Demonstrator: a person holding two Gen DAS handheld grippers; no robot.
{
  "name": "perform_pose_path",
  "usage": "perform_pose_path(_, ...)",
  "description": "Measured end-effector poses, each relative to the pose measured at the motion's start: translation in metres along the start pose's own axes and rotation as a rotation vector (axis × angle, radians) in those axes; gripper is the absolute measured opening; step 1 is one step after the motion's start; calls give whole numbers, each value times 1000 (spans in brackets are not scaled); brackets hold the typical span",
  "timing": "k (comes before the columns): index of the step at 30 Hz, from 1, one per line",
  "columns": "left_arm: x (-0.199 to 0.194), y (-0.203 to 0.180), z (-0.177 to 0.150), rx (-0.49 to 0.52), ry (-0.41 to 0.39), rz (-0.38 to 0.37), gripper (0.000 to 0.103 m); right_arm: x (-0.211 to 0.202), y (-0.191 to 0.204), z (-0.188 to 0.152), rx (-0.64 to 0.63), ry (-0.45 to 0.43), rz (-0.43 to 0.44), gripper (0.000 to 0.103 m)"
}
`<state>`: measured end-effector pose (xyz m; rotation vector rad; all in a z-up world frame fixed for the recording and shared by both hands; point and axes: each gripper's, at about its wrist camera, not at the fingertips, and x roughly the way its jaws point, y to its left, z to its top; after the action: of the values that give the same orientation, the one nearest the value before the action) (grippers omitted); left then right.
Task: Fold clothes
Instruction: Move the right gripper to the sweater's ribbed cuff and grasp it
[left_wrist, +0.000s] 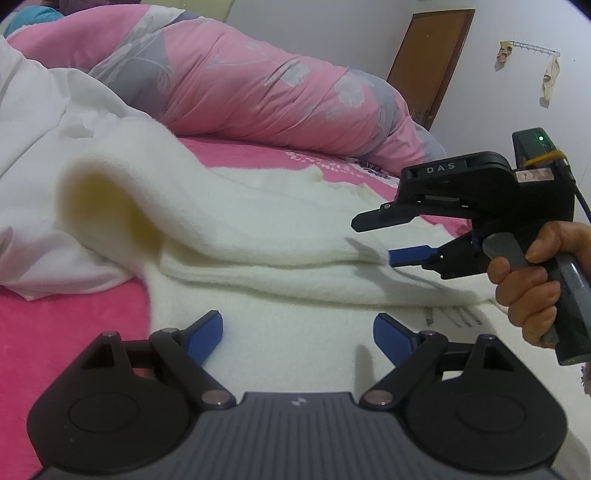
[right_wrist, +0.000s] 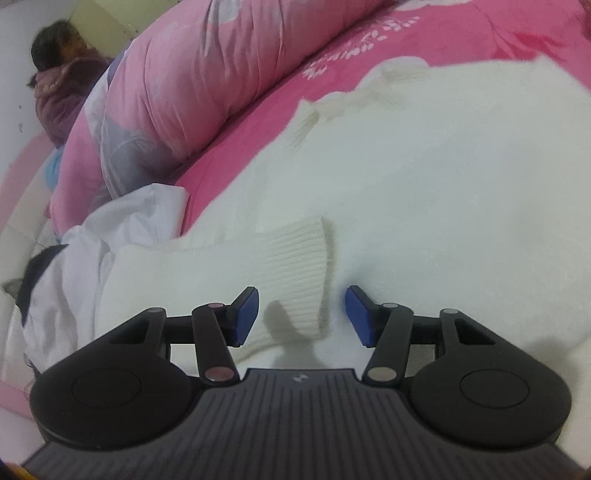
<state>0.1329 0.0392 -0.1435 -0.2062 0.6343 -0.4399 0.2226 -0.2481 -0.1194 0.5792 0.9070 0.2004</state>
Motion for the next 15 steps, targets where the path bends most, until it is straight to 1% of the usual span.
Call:
perform_pose_path(4, -1, 1, 0, -6, -3, -5, 90, -5, 7, 0, -25, -37, -47, 38)
perform_pose_path(5, -1, 1, 0, -7, -3, -6, 90, -5, 10, -2, -46, -50, -74, 35)
perform_pose_path(7, -1, 1, 0, -9, -4, -8, 90, -4, 19, -7, -113, -74, -140, 35)
perform_pose_path(9, -1, 2, 0, -10, -4, -9, 90, 0, 24, -11, -151, -67, -142, 35)
perform_pose_path(11, -1, 2, 0, -10, -4, -9, 90, 3, 27, -15, -154, -59, -118, 35)
perform_pose_path(15, -1, 3, 0, -12, -4, -11, 90, 10, 30, -16, -174, -70, -115, 34)
